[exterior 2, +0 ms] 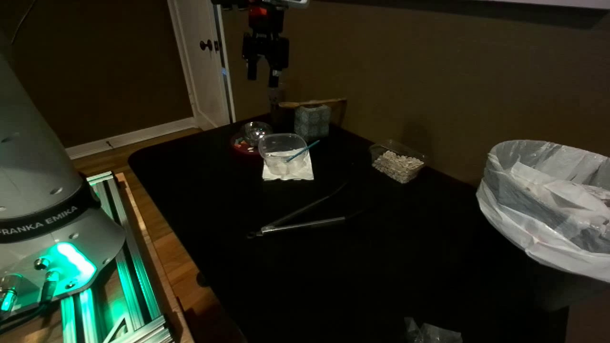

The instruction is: Use the spoon to transfer some contents from the right bowl to the silver bowl

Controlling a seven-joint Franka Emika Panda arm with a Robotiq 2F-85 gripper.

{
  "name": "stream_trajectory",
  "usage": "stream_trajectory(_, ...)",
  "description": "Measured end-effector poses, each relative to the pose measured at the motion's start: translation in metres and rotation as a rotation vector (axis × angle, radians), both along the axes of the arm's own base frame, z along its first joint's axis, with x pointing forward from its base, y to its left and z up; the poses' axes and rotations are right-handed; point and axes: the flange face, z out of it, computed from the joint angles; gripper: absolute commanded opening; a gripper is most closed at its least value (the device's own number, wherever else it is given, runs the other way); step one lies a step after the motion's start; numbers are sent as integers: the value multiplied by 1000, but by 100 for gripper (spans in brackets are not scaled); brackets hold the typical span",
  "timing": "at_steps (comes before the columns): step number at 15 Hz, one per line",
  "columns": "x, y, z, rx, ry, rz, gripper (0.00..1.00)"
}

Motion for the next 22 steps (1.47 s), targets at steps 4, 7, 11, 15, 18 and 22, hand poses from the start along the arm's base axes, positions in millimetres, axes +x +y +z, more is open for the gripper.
stream_trajectory(4, 23, 19, -50, 26, 157, 146, 100)
stream_trajectory(7, 30, 20, -48, 35, 203, 184, 100)
stream_trajectory(11, 32, 27, -53, 9, 210, 269, 100)
stream_trajectory(15, 42, 58, -94, 6, 287, 460, 100)
stream_trajectory(18, 58, 83, -133, -16, 265, 490, 100)
stream_trajectory(22, 69, 98, -164, -19, 218, 460, 100)
